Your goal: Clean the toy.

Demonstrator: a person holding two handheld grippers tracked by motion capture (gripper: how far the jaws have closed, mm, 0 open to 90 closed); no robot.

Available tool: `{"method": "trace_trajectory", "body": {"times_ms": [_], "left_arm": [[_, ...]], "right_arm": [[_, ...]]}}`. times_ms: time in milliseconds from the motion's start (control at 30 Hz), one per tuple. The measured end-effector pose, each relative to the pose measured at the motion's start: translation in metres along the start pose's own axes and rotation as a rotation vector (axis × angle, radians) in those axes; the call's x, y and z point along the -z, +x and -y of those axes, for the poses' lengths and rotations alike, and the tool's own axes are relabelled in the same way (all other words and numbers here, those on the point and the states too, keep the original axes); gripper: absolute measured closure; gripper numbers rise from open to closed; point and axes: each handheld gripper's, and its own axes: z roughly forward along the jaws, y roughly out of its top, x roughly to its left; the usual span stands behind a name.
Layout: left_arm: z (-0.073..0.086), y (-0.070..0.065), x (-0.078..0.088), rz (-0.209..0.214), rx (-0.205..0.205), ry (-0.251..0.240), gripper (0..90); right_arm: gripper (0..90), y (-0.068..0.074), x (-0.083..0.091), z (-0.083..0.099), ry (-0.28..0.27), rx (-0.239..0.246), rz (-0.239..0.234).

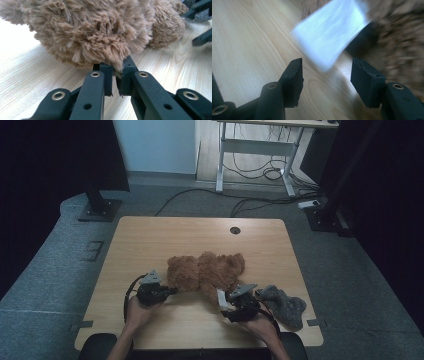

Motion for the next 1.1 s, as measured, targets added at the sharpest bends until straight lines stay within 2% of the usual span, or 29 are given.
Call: {"method": "trace_trajectory", "body": {"times_ms": [100, 267, 300, 400, 433, 500, 633, 767, 900, 1100], "left_arm": [[0.0, 0.0, 0.0, 0.002, 0.001, -0.001, 83.1], [0.0, 0.0, 0.0, 0.002, 0.0, 0.0, 83.2], [0.0, 0.0, 0.0, 0.002, 0.0, 0.0, 83.2], [0.0, 0.0, 0.0, 0.001, -0.002, 0.0, 83.2], [0.0, 0.0, 0.0, -0.001, -0.004, 0.0, 83.2], [-0.001, 0.0, 0.0, -0.007, -0.006, -0.002, 83.4], [-0.004, -0.001, 0.001, -0.015, -0.017, -0.013, 84.3], [-0.012, -0.004, 0.003, -0.03, -0.045, -0.031, 85.4], [-0.024, -0.005, 0.006, -0.028, -0.06, -0.068, 86.1], [-0.043, -0.005, 0.015, -0.032, -0.079, -0.114, 86.5]], "right_arm": [[39.2, 0.0, -0.009, 0.001, -0.013, -0.012, -0.008], [38.2, 0.004, -0.024, -0.008, -0.038, -0.003, -0.005], [40.0, 0.005, -0.027, -0.01, -0.043, -0.003, -0.004], [58.5, 0.006, -0.03, -0.015, -0.063, -0.004, 0.007], [65.1, 0.007, -0.028, -0.016, -0.077, -0.004, 0.006], [71.6, 0.007, -0.022, -0.019, -0.098, 0.012, 0.017], [78.4, 0.008, -0.004, -0.027, -0.135, 0.048, 0.049], [80.9, 0.012, 0.01, -0.037, -0.163, 0.099, 0.079], [82.0, 0.016, 0.026, -0.053, -0.204, 0.149, 0.117], [82.6, 0.016, 0.049, -0.076, -0.242, 0.19, 0.154]]}}
